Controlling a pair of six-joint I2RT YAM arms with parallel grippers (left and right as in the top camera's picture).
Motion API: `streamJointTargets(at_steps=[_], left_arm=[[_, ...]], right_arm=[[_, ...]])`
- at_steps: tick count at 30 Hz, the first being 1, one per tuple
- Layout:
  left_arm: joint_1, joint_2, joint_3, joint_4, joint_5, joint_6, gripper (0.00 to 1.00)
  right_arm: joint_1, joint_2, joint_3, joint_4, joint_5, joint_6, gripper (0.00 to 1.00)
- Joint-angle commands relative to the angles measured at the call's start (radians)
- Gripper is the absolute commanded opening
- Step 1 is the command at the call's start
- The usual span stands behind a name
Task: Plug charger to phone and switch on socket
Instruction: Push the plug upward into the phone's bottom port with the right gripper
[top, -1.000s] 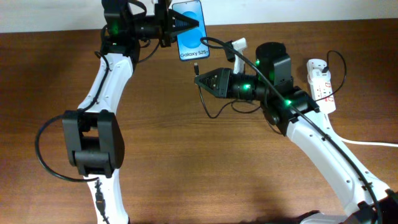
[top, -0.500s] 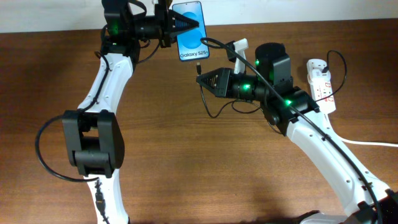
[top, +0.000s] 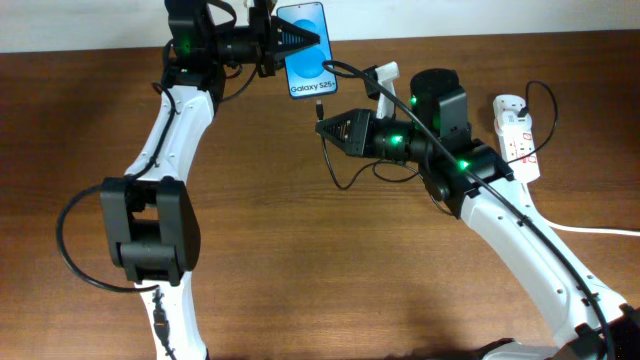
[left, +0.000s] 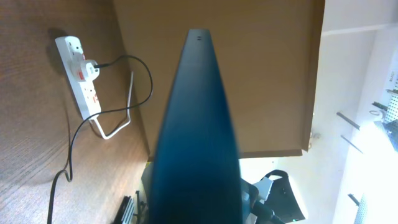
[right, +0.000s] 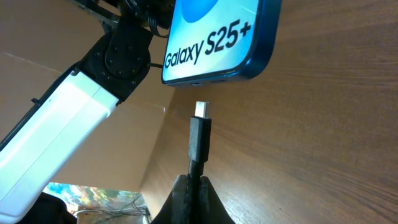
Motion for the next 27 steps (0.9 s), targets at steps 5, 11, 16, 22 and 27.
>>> streamJointTargets(at_steps=[5, 11, 16, 22, 27], left_arm=[[-0.024, -0.001, 0.018, 0.006, 0.009, 0.021, 0.0], [-0.027, -0.001, 0.018, 0.006, 0.046, 0.028, 0.0], [-0.022, -0.001, 0.017, 0.006, 0.031, 0.036, 0.0], [-0.02, -0.001, 0.018, 0.006, 0.03, 0.051, 0.0], [-0.009, -0.001, 0.017, 0.006, 0.014, 0.058, 0.0]], right_arm=[[0.005, -0.002, -0.005, 0.004, 0.006, -0.014, 0.04], [0.003, -0.002, -0.005, 0.015, 0.009, -0.014, 0.04], [0.003, -0.002, -0.005, 0.0, 0.009, -0.014, 0.04], [0.003, -0.002, -0.005, -0.006, 0.005, -0.014, 0.04], [0.003, -0.002, -0.005, -0.016, 0.005, -0.014, 0.04]])
